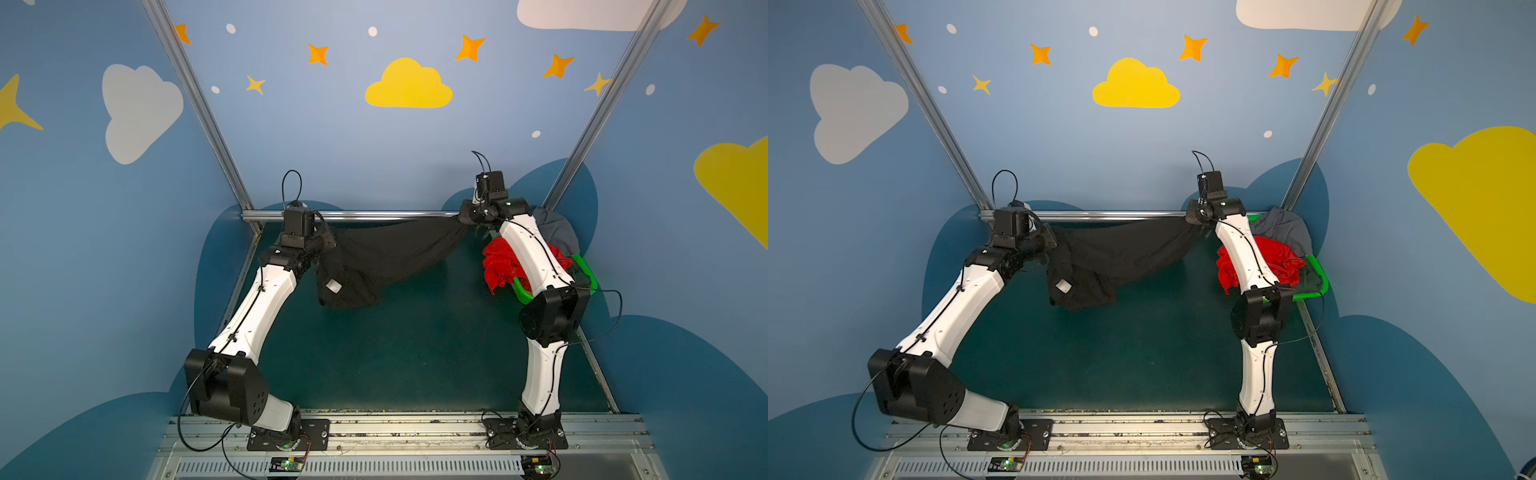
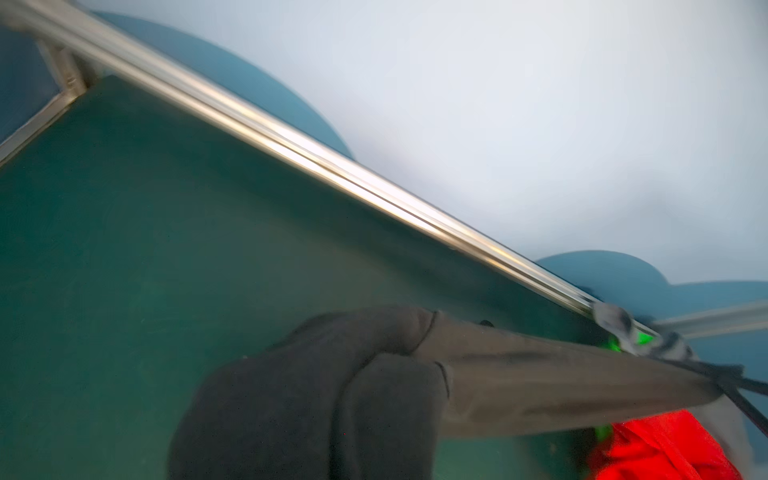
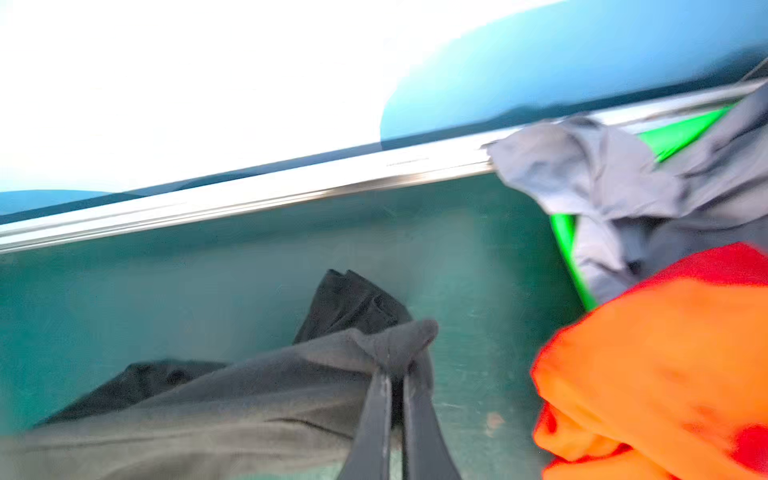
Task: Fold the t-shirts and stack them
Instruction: 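Lift the black t-shirt with both grippers, stretching it along the far edge, then lay the black t-shirt flat on the table and open both grippers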
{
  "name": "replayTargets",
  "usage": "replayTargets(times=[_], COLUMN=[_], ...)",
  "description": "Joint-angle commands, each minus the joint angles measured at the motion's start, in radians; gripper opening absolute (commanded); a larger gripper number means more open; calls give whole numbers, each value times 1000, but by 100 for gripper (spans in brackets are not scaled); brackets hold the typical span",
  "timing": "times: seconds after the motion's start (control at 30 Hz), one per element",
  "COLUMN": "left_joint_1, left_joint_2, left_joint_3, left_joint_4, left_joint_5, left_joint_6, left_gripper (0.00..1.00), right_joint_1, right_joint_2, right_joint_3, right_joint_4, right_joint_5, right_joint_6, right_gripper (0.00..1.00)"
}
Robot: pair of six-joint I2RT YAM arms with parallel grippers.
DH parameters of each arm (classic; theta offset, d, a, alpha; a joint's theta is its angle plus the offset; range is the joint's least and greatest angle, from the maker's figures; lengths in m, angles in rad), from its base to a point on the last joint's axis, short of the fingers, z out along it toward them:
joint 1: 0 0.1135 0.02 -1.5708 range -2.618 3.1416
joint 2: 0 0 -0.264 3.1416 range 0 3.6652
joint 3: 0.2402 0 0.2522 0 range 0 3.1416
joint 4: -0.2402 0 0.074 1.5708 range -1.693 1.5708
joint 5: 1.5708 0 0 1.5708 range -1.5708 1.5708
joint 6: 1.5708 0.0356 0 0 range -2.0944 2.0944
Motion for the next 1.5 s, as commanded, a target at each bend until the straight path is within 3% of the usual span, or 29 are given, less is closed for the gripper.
replayTargets(times=[0.0, 0.07, 0.23, 0.4, 0.5, 0.67, 0.87, 1.03, 1.07, 1.17, 1.23, 1.27, 1.3, 1.33, 1.37, 1.47], left_joint_1=[-2, -8, -27, -29, -28, -19, 38, 69, 75, 83, 81, 79, 75, 70, 66, 55], left_joint_2=[-105, -193, -442, -602, -615, -492, -158, 191, 265, 452, 530, 540, 527, 497, 449, 274], left_joint_3=[-26, -82, -166, -153, -129, -73, 28, 196, 260, 504, 670, 713, 710, 678, 614, 371], left_joint_4=[14, 22, -20, -56, -43, -19, 85, 151, 132, -17, -191, -250, -278, -281, -263, -164], left_joint_5=[85, 83, 98, 75, 80, 66, 122, 197, 199, 188, 153, 102, 65, 37, 7, -53], left_joint_6=[46, 40, 47, 26, 20, 46, 73, 93, 93, 143, 178, 189, 198, 208, 211, 171], left_gripper=[3, 3, 3, 4, 4, 4, 4, 3, 8, 65, 91, 100, 100, 100, 100, 100], right_joint_1=[31, 65, 153, 197, 194, 165, 71, 5, -2, -22, -30, -30, -30, -30, -31, -27], right_joint_2=[-153, -262, -567, -647, -639, -554, -357, -25, 51, 244, 315, 322, 308, 285, 245, 100], right_joint_3=[-28, -112, -325, -267, -221, -195, -233, 5, 84, 339, 462, 479, 461, 425, 365, 142], right_joint_4=[-38, 7, 122, 59, 58, 79, 156, 87, 63, -40, -103, -112, -109, -101, -80, 10], right_joint_5=[125, 215, 307, 364, 382, 366, 254, 163, 165, 156, 138, 127, 113, 108, 99, 83], right_joint_6=[-103, -144, -211, -247, -260, -258, -185, -143, -141, -129, -126, -127, -128, -120, -114, -105], right_gripper=[0, 0, 0, 0, 0, 0, 0, 0, 0, 0, 0, 33, 78, 91, 96, 98])
